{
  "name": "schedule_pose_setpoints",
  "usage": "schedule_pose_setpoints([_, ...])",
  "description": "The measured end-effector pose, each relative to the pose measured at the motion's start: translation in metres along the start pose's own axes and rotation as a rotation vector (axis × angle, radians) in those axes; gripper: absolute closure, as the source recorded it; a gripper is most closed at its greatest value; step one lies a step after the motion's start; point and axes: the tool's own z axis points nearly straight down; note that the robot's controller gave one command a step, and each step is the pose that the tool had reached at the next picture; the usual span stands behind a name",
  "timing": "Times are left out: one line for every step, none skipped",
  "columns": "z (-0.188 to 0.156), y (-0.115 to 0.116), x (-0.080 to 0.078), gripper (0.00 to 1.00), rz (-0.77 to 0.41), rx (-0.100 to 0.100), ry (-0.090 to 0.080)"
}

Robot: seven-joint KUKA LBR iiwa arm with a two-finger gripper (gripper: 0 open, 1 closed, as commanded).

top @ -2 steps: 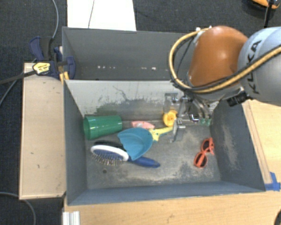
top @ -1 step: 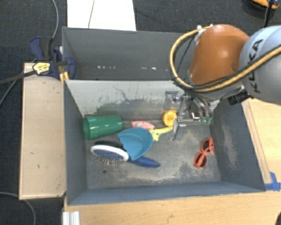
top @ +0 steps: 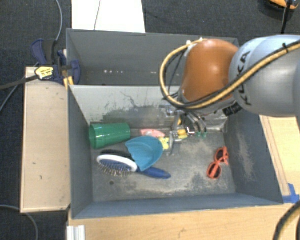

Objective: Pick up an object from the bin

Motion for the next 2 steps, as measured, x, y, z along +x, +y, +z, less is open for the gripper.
schedule_pose_setpoints([0.011, 0.060, -0.006, 0.00, -0.062, -0.001, -0.001])
schedule_pose_setpoints([0.004, 0.063, 0.015, 0.00, 0.080, -0.001, -0.001])
